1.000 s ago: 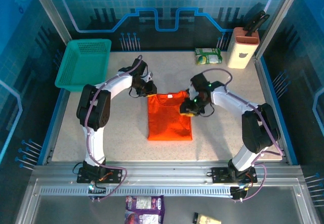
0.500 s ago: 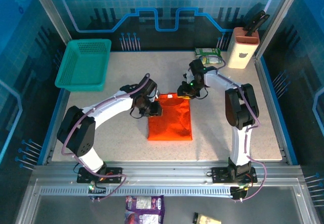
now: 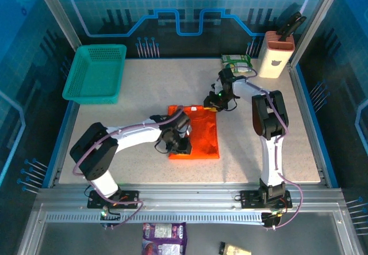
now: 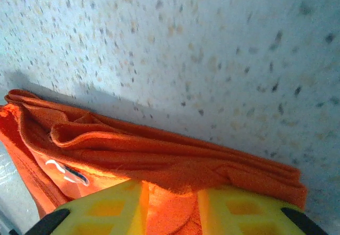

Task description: Fold the inside-out t-shirt

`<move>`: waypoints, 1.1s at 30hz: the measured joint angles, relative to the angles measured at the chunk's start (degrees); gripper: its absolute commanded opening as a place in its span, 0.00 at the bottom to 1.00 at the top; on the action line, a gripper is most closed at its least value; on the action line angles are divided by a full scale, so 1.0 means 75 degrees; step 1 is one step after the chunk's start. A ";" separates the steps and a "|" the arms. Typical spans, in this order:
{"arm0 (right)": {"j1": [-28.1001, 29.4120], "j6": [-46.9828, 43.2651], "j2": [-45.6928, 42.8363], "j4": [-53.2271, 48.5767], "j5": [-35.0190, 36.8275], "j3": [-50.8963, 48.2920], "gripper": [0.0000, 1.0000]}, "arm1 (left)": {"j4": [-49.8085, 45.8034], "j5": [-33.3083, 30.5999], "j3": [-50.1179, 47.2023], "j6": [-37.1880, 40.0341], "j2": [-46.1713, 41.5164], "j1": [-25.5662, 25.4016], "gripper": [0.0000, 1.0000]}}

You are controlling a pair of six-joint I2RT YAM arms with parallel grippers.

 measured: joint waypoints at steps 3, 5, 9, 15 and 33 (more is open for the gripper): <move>0.0000 0.0020 0.0038 0.0012 0.0131 0.0073 0.32 | 0.0172 0.0114 -0.0411 -0.0096 0.0201 -0.0085 0.16; 0.0003 0.0017 0.0050 -0.0009 0.0219 0.0119 0.32 | 0.0230 0.0152 -0.0530 -0.0099 0.0306 -0.0079 0.16; 0.0003 0.0012 0.0050 -0.0087 0.0297 0.0204 0.32 | 0.0245 0.0195 -0.0525 -0.0085 0.0297 -0.0058 0.16; 0.0003 -0.0017 -0.0347 -0.0259 0.0189 0.0035 0.33 | -0.0032 0.0119 -0.0274 -0.0067 0.0181 -0.0085 0.18; 0.1903 0.0207 -0.3413 0.0399 -0.2095 -0.4552 0.33 | -0.0017 0.0187 0.0597 -0.0096 0.0297 0.0641 0.15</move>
